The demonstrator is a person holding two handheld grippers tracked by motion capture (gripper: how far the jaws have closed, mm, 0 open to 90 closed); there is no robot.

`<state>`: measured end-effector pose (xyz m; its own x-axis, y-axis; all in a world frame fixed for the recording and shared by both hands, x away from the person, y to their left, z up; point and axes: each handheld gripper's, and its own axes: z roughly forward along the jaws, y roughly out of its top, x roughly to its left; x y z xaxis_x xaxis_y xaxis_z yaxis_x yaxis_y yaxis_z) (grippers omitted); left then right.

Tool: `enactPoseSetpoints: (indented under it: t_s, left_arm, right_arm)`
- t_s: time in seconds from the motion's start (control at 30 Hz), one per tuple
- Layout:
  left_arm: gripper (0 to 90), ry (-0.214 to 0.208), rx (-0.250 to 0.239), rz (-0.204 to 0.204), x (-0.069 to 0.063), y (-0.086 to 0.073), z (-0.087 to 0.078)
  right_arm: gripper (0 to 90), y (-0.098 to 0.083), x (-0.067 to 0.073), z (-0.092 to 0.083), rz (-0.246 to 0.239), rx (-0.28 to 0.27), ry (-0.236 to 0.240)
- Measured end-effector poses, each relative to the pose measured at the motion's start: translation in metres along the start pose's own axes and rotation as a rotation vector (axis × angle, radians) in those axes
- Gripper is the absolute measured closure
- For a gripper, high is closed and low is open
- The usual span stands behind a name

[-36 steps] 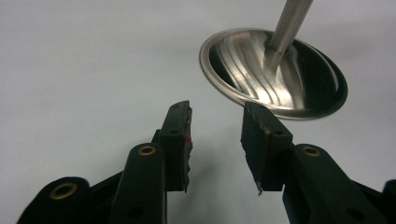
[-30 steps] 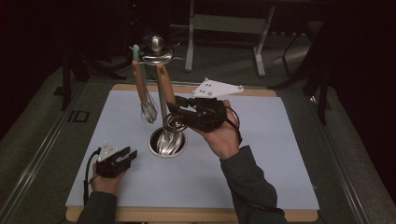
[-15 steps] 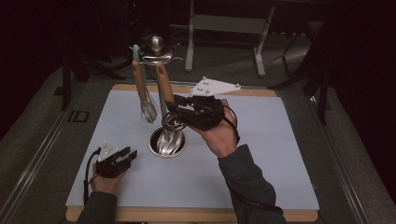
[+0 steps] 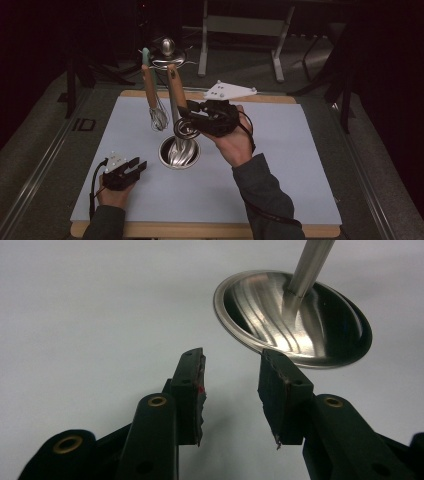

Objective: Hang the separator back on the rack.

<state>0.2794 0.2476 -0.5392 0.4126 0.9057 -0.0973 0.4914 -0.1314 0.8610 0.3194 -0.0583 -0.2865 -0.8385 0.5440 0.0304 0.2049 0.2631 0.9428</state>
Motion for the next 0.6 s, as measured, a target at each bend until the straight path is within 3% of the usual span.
enactPoseSetpoints:
  t_s: [0.6]
  left_arm:
    - [63.0,0.0,0.0,0.002,-0.0001,0.0,-0.0001]
  right_arm:
    - [70.8,0.0003,-0.0012,0.0085,0.014,0.006,0.001]
